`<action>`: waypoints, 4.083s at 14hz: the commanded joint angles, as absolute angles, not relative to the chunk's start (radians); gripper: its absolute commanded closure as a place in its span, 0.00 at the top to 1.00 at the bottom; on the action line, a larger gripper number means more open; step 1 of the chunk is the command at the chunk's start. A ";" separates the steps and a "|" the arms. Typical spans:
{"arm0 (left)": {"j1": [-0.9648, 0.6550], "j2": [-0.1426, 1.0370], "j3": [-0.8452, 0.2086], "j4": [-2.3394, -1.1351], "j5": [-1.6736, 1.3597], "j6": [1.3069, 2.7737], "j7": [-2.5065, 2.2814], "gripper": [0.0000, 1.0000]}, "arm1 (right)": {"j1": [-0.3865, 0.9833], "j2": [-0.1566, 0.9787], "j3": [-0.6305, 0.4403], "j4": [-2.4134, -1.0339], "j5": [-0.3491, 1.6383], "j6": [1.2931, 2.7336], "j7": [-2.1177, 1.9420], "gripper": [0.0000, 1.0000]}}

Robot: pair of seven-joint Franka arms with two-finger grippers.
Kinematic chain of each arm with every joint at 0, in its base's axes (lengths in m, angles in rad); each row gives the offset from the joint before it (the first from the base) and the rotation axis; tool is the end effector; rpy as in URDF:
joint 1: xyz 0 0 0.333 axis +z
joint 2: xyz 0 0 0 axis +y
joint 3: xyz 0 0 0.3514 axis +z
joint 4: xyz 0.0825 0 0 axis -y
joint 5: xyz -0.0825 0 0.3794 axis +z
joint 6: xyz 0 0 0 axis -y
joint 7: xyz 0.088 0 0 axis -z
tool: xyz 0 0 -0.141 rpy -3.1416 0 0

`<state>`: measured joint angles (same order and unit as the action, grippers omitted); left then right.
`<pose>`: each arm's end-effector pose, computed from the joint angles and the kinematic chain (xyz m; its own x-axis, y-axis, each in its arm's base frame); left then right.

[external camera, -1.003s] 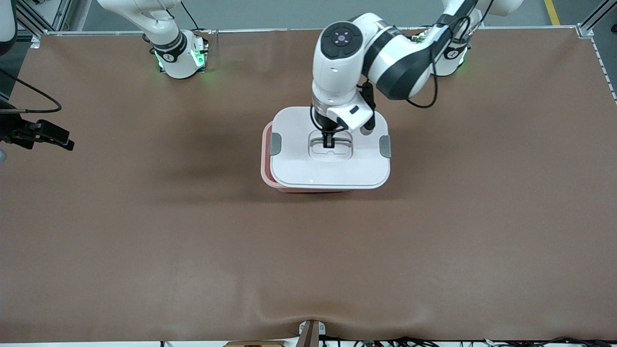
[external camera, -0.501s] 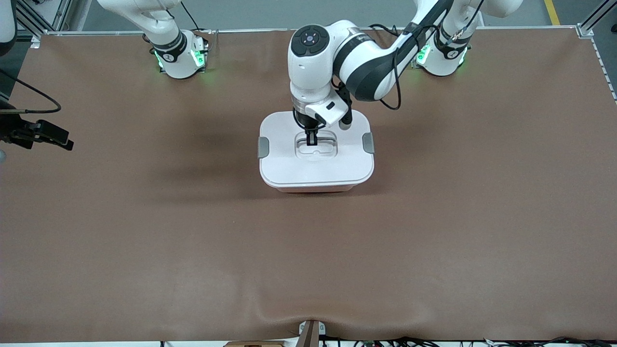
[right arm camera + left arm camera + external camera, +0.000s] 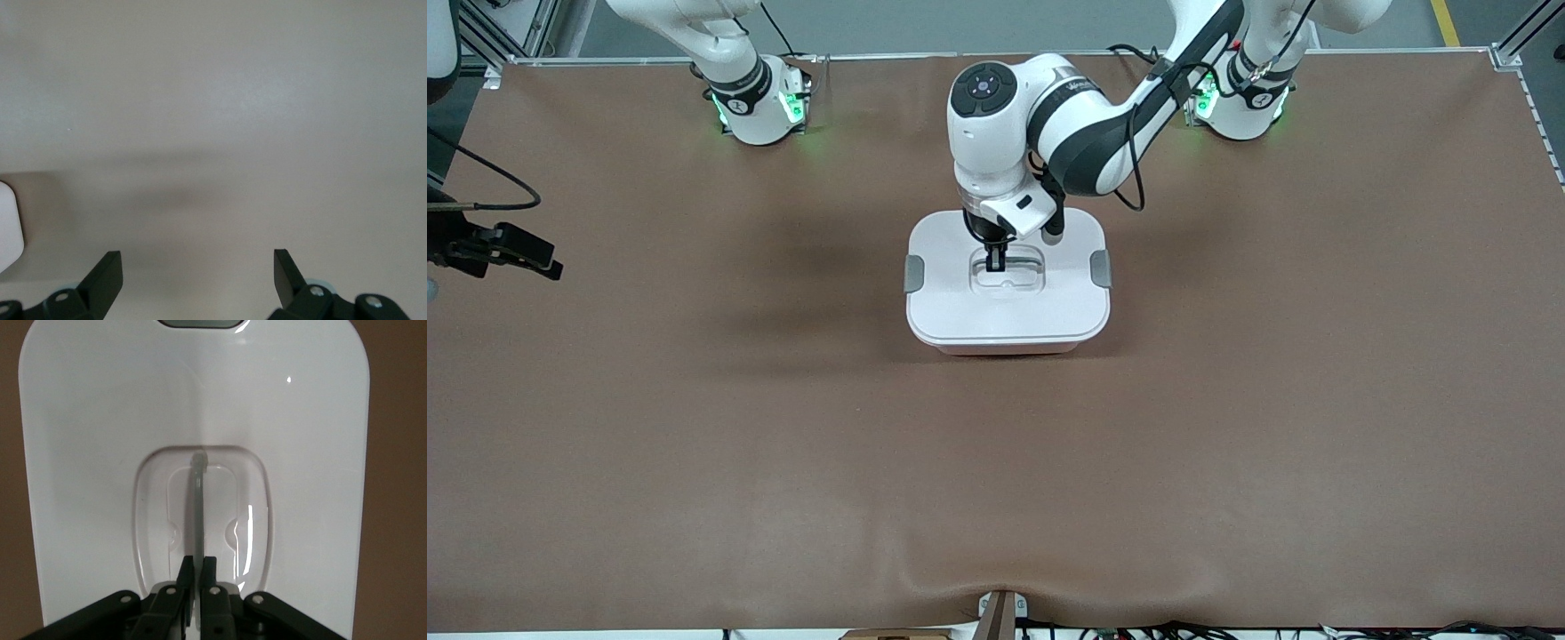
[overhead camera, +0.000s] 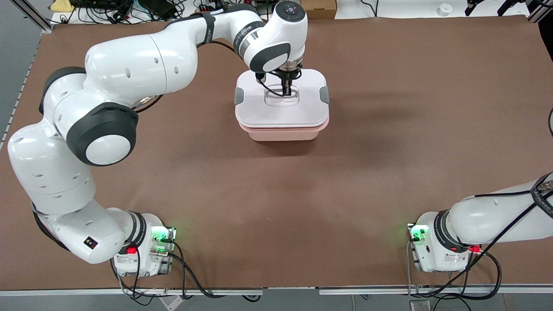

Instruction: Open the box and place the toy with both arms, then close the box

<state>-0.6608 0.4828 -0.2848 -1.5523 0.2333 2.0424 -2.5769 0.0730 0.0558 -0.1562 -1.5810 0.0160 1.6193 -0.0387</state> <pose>0.4489 -0.5400 0.3802 0.0092 0.9998 0.0203 0.9966 -0.0108 0.0815 0.5697 -0.0429 0.5944 0.9988 -0.0452 -0.0165 -0.0453 -0.9989 -0.0079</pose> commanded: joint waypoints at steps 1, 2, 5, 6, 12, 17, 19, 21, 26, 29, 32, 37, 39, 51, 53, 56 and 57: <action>-0.669 0.482 -0.282 -1.557 0.262 2.060 -2.597 0.00 | 0.071 0.044 -0.147 -1.591 0.003 1.628 -0.034 1.00; -0.667 0.482 -0.282 -1.555 0.262 2.060 -2.597 0.00 | 0.072 0.046 -0.147 -1.591 0.003 1.628 -0.034 1.00; -0.667 0.491 -0.282 -1.552 0.262 2.063 -2.597 0.00 | 0.074 0.048 -0.147 -1.591 0.003 1.628 -0.034 1.00; -0.670 0.495 -0.282 -1.549 0.259 2.078 -2.603 0.00 | 0.072 0.046 -0.147 -1.591 0.003 1.628 -0.035 1.00; -0.670 0.503 -0.282 -1.554 0.264 2.102 -2.625 0.00 | 0.077 0.046 -0.147 -1.591 0.005 1.626 -0.034 1.00; -0.672 0.511 -0.282 -1.554 0.264 2.100 -2.620 0.00 | 0.080 0.048 -0.147 -1.589 0.009 1.628 -0.035 1.00; -0.672 0.511 -0.282 -1.557 0.262 2.097 -2.623 0.00 | 0.078 0.048 -0.147 -1.589 0.009 1.628 -0.035 1.00; -0.672 0.511 -0.282 -1.560 0.262 2.095 -2.625 0.00 | 0.077 0.051 -0.147 -1.591 0.011 1.626 -0.035 1.00; -0.678 0.526 -0.282 -1.559 0.262 2.095 -2.625 0.00 | 0.078 0.052 -0.147 -1.589 0.011 1.628 -0.035 1.00; -0.678 0.528 -0.282 -1.560 0.264 2.089 -2.623 0.00 | 0.077 0.054 -0.147 -1.589 0.012 1.626 -0.035 1.00; -0.680 0.528 -0.282 -1.562 0.262 2.086 -2.625 0.00 | 0.077 0.054 -0.147 -1.589 0.012 1.626 -0.037 1.00; -0.689 0.522 -0.282 -1.566 0.262 2.075 -2.635 0.00 | 0.078 0.058 -0.147 -1.591 0.018 1.628 -0.037 1.00; -0.690 0.528 -0.282 -1.566 0.262 2.075 -2.635 0.00 | 0.078 0.063 -0.147 -1.591 0.018 1.628 -0.035 1.00; -0.566 0.451 -0.272 -1.459 0.249 1.977 -2.352 1.00 | 0.075 0.055 -0.150 -1.554 0.023 1.615 -0.035 1.00; -0.494 0.424 -0.275 -1.448 0.245 1.971 -2.170 1.00 | 0.074 0.057 -0.150 -1.552 0.025 1.615 -0.035 1.00; -0.384 0.387 -0.276 -1.448 0.245 1.938 -1.883 1.00 | 0.071 0.057 -0.150 -1.552 0.025 1.600 -0.037 1.00; -0.346 0.370 -0.276 -1.447 0.244 1.913 -1.773 1.00 | 0.071 0.057 -0.150 -1.554 0.025 1.600 -0.037 1.00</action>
